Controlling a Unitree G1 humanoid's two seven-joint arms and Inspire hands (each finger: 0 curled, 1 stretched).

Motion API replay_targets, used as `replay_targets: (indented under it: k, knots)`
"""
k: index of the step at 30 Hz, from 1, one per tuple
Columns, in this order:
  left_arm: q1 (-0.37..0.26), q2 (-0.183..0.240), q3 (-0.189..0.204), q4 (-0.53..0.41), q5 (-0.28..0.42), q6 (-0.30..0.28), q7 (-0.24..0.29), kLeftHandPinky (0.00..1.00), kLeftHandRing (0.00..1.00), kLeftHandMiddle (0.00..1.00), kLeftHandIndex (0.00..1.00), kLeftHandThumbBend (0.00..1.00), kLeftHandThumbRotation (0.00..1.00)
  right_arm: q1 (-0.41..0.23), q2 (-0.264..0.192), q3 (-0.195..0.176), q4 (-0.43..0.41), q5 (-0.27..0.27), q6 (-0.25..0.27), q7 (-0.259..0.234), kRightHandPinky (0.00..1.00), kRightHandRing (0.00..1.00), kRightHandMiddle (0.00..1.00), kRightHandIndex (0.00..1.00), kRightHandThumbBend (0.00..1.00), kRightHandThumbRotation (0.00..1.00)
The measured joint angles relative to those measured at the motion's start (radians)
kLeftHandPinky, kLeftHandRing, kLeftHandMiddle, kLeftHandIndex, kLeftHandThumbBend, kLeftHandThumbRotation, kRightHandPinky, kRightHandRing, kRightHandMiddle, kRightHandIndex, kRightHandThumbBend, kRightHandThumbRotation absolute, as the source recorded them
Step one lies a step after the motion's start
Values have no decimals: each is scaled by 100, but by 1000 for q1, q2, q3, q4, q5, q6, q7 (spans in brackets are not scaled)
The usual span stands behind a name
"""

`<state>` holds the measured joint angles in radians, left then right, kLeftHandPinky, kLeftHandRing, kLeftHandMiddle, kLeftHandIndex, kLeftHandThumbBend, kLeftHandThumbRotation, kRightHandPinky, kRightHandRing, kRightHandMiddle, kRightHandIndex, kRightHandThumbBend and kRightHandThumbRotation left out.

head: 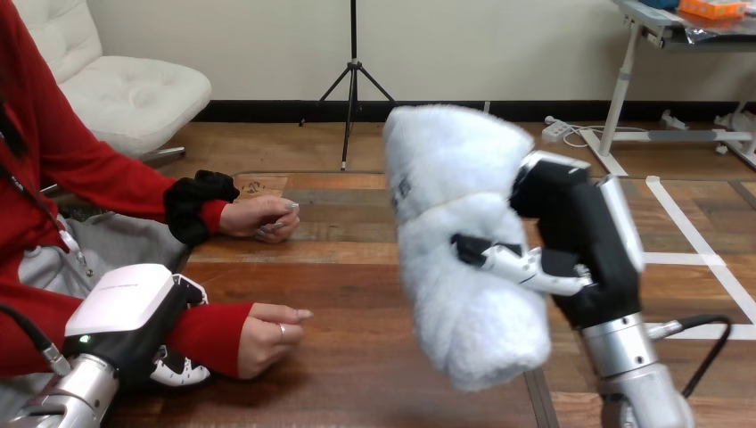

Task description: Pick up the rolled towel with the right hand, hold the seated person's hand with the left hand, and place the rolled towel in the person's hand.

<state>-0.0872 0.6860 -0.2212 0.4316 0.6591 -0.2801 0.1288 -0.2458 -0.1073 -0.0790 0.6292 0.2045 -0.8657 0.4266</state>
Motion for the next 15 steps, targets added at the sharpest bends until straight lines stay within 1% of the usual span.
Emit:
replay_targets:
  k: [5, 15]
  knots:
    - [18, -1, 10, -39, -5, 9, -16, 32, 32, 37, 36, 86, 0, -30, -1, 0, 98, -28, -29, 0, 22, 27, 37, 37, 68, 0]
    - [63, -1, 28, -123, -6, 38, -55, 32, 32, 36, 36, 86, 0, -75, -5, 1, 272, -98, -46, -20, 25, 30, 40, 39, 70, 0]
